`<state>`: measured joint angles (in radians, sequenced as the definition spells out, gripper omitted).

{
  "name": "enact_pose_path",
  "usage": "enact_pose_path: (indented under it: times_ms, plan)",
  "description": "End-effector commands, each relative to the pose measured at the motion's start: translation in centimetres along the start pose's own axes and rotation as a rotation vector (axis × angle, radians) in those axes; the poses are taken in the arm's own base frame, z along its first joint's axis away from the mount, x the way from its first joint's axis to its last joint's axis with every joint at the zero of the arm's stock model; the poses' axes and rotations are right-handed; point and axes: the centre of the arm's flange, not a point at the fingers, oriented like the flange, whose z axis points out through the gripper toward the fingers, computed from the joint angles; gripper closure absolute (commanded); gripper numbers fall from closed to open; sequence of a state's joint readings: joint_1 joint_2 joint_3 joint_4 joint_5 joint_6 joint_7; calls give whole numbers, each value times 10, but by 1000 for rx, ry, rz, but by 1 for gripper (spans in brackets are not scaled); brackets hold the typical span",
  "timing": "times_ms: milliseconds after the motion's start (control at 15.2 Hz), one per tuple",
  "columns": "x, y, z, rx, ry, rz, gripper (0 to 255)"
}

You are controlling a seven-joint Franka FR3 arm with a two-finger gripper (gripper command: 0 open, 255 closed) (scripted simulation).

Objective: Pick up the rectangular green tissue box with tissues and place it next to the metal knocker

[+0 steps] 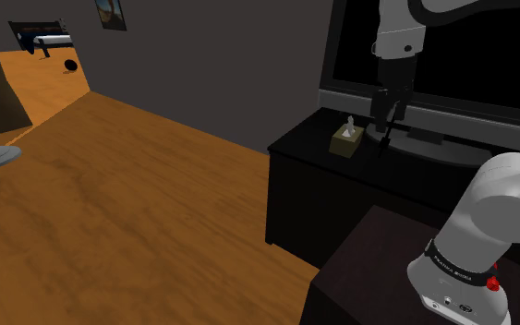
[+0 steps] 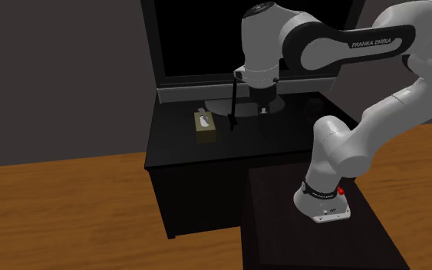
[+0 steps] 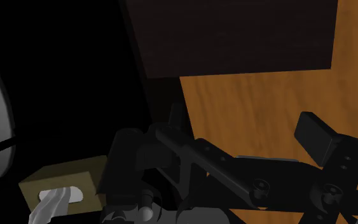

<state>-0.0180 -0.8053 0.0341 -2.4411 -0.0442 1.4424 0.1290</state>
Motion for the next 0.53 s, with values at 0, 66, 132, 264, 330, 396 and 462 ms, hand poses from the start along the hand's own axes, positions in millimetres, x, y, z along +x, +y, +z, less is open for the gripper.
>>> enact_pose_path:
  times_ms: [0, 66, 132, 264, 330, 396, 462]
  plan:
    - [0, 0, 0, 0, 0, 0, 0]
    - [10, 6, 4, -6, -1, 7, 0]
    - [21, 13, 8, -13, -2, 14, 0]
    - [41, 26, 15, -25, -5, 28, 0]
    - [52, 33, 19, -32, -6, 35, 0]
    - [62, 40, 23, -38, -7, 42, 0]
    - [72, 47, 26, -44, -8, 48, 0]
